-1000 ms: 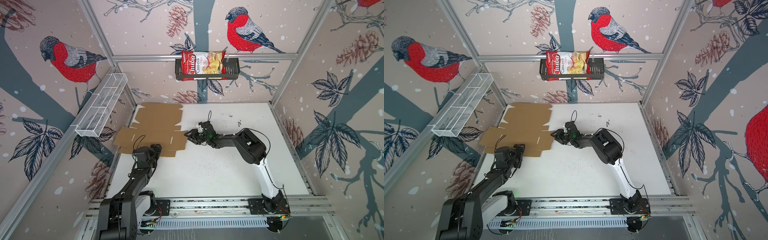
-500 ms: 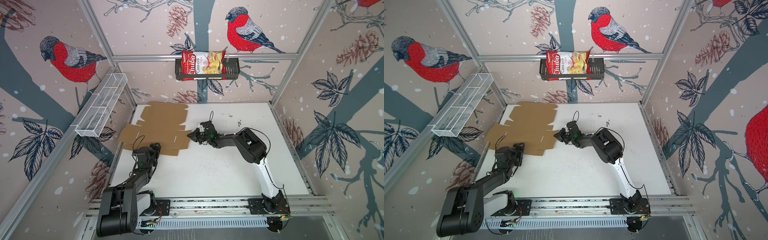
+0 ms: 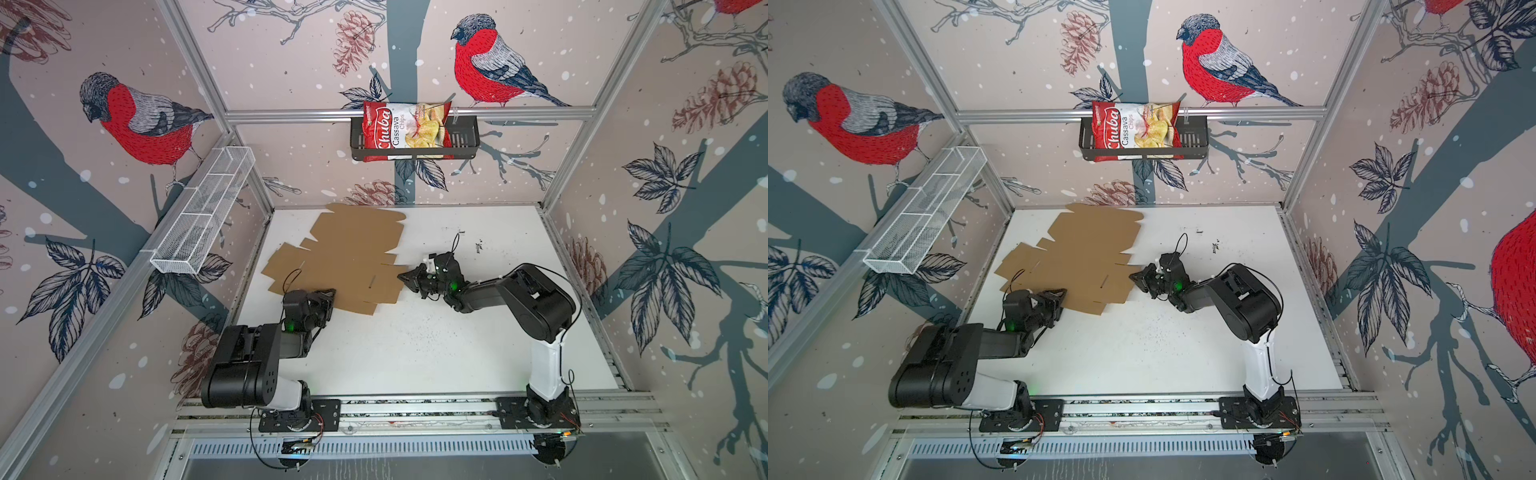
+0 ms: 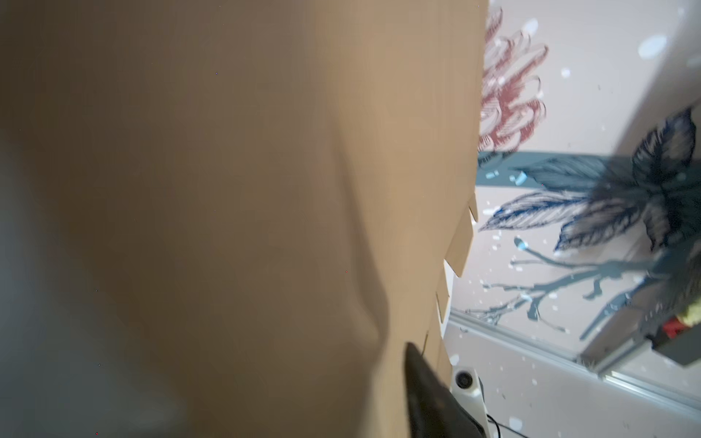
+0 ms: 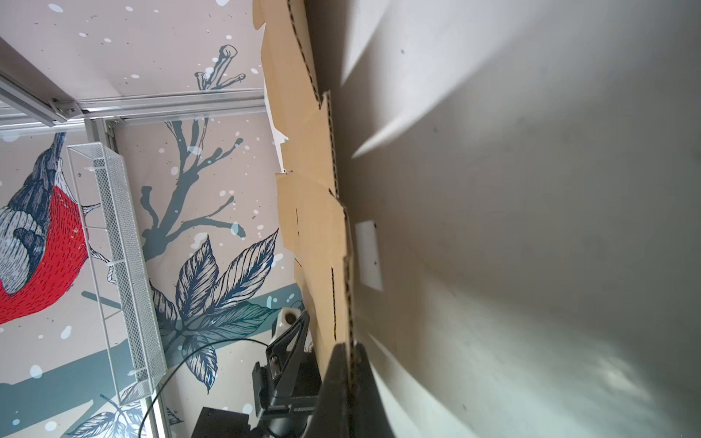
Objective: Assemble paper box
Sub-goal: Rotate the paper box at the center of the table.
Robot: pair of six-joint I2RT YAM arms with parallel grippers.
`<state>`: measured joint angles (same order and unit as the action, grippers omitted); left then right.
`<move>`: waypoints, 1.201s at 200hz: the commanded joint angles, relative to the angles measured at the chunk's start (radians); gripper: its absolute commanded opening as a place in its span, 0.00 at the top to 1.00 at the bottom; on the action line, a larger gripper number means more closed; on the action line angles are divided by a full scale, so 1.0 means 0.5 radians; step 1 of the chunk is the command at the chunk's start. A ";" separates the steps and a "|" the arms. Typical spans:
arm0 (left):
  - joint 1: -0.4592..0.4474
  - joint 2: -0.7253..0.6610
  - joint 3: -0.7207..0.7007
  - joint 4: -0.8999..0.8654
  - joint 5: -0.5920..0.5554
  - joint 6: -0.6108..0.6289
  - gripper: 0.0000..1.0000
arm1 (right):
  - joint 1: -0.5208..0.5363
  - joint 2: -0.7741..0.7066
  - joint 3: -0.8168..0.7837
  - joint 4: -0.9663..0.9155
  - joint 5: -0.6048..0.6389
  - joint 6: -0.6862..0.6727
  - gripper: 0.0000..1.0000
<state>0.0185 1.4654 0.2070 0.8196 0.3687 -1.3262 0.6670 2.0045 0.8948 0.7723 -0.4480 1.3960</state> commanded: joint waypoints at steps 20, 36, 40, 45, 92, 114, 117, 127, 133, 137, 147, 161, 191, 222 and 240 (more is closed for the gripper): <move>-0.028 -0.032 -0.061 0.429 -0.154 -0.099 1.00 | -0.034 -0.100 -0.136 0.133 0.063 0.019 0.82; -0.028 -0.129 0.058 0.146 -0.113 0.078 1.00 | -0.058 -0.155 -0.195 0.112 0.055 -0.023 0.69; -0.030 -0.156 0.097 0.047 -0.098 0.131 1.00 | -0.069 -0.173 -0.210 0.107 0.051 -0.034 0.66; -0.029 -0.195 0.147 -0.092 -0.071 0.214 1.00 | -0.087 -0.202 -0.237 0.099 0.048 -0.051 0.62; -0.034 -0.463 0.697 -1.494 0.278 1.187 1.00 | -0.383 -0.817 -0.394 -0.748 0.223 -0.846 0.31; -0.079 -0.462 0.931 -2.033 0.480 1.574 1.00 | -0.546 -1.044 -0.311 -1.193 0.362 -1.350 0.25; -0.093 -0.459 0.958 -2.089 0.513 1.609 1.00 | -0.574 -1.062 -0.299 -1.221 0.358 -1.405 0.24; -0.152 -0.437 1.051 -2.291 0.566 1.740 1.00 | -0.678 -1.097 -0.251 -1.316 0.341 -1.545 0.23; -0.198 -0.424 1.099 -2.379 0.598 1.812 1.00 | -0.740 -1.101 -0.215 -1.361 0.326 -1.617 0.22; -0.228 -0.408 1.135 -2.444 0.609 1.861 1.00 | -0.779 -1.095 -0.189 -1.387 0.312 -1.665 0.22; -0.311 -0.349 1.239 -2.622 0.587 1.984 1.00 | -0.867 -1.076 -0.114 -1.467 0.306 -1.769 0.21; -0.401 -0.224 1.426 -2.879 0.512 2.162 1.00 | -0.975 -1.021 -0.038 -1.500 0.285 -1.888 0.19; -0.489 0.148 1.975 -3.383 0.179 2.544 1.00 | -1.113 -0.836 0.106 -1.584 0.230 -2.099 0.14; -0.561 0.558 2.608 -3.670 -0.207 2.857 1.00 | -1.098 -0.787 0.153 -1.462 0.149 -2.340 0.13; -0.711 0.720 2.839 -3.693 -0.332 3.115 1.00 | -1.075 -0.783 0.166 -1.209 0.032 -2.377 0.13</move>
<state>-0.2676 1.7473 1.5116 -0.9005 0.3553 -0.0013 0.1177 1.6085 0.9630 0.0242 -0.3523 0.3046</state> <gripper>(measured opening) 0.058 0.872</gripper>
